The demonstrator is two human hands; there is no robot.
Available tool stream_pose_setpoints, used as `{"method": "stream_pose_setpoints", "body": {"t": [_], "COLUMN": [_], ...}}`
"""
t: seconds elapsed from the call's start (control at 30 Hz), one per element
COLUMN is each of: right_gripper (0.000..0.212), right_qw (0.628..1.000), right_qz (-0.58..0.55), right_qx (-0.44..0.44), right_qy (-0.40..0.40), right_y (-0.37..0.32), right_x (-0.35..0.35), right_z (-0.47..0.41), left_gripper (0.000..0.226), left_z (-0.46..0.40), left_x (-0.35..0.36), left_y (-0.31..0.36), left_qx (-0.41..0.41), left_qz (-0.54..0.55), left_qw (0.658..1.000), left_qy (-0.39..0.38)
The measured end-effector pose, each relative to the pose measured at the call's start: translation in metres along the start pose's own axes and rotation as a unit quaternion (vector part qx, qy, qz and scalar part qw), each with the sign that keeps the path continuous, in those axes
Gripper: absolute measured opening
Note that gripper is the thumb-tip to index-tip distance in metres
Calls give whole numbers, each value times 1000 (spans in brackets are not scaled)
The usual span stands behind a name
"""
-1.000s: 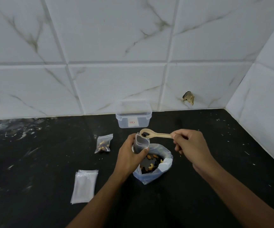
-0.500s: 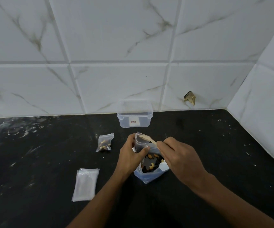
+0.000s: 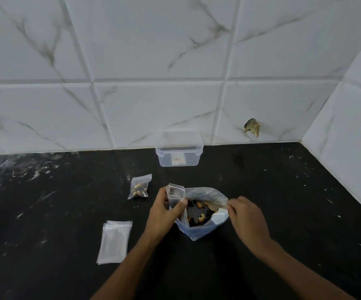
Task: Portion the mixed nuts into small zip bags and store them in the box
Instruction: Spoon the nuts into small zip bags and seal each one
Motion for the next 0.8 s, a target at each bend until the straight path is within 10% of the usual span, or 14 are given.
{"method": "stream_pose_setpoints", "body": {"t": [0.47, 0.8], "right_gripper": [18, 17], "right_qw": [962, 988], "right_qz": [-213, -124], "right_qx": [166, 69], "right_qy": [-47, -65], "right_y": [-7, -18], "right_x": [51, 44], "right_z": [-6, -4], "left_gripper": [47, 49], "left_z": [-5, -10], "left_x": [11, 7], "left_y": [-6, -7], "left_qx": [-11, -11], "left_qz": [9, 11], "left_qw": [1000, 999], "left_qy": [-28, -31]}}
Point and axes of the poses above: each hand's wrist, its own z-axis away from the middle knuckle, its own x-axis out of the palm, y = z × x, the point moved 8 cm from there along -z, towards the middle knuckle
